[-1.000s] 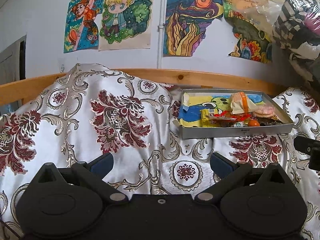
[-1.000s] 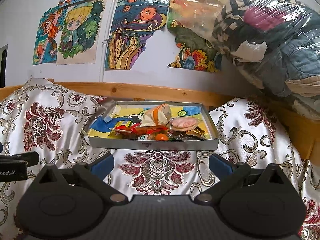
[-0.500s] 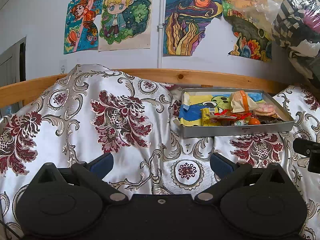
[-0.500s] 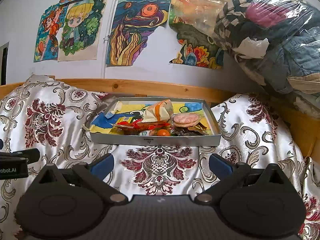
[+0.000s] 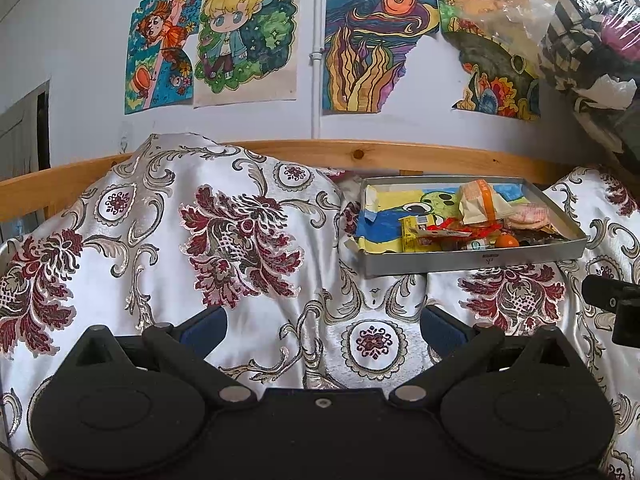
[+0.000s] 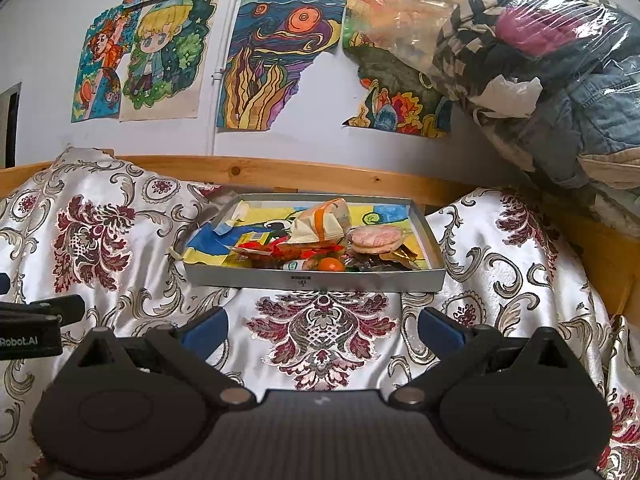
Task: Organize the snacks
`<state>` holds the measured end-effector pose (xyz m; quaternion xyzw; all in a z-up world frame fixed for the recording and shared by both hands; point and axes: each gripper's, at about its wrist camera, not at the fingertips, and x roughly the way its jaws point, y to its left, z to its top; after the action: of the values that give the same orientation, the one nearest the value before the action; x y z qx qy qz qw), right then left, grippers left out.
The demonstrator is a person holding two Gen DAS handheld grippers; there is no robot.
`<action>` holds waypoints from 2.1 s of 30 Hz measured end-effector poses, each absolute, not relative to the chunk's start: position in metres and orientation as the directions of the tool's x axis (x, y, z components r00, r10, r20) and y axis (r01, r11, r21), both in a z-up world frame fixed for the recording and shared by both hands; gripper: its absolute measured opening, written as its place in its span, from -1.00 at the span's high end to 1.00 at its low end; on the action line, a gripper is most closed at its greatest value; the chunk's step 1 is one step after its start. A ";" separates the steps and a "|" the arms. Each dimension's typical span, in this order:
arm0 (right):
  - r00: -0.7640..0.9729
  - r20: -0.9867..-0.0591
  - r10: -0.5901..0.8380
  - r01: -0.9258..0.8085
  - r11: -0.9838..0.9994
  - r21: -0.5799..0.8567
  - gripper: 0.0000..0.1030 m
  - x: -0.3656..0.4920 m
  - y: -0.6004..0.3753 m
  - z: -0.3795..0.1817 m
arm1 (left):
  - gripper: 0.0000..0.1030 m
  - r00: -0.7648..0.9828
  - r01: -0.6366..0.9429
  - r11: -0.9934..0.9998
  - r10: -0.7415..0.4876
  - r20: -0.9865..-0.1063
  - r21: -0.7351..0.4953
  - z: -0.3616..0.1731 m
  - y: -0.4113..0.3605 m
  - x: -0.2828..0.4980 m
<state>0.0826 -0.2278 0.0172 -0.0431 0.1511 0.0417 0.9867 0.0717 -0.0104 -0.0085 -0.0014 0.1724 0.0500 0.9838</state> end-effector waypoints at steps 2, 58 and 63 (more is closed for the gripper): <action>0.951 -0.302 0.071 -0.098 0.992 -0.075 -1.00 0.082 -0.227 0.017 | -0.99 0.935 -0.099 0.995 0.097 -0.340 0.013 -0.009 -0.011 0.072; 0.951 -0.295 0.089 -0.115 0.991 -0.073 -1.00 0.079 -0.227 0.017 | -0.99 0.931 -0.096 0.995 0.096 -0.352 0.017 -0.005 -0.009 0.071; 0.951 -0.296 0.091 -0.117 0.991 -0.072 -1.00 0.079 -0.227 0.017 | -0.99 0.931 -0.081 0.997 0.074 -0.358 -0.005 -0.004 -0.008 0.070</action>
<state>0.0785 -0.2266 0.0173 -0.0442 0.1479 0.0526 0.9866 0.0703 -0.0080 -0.0038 -0.0098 0.1816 0.0393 0.9825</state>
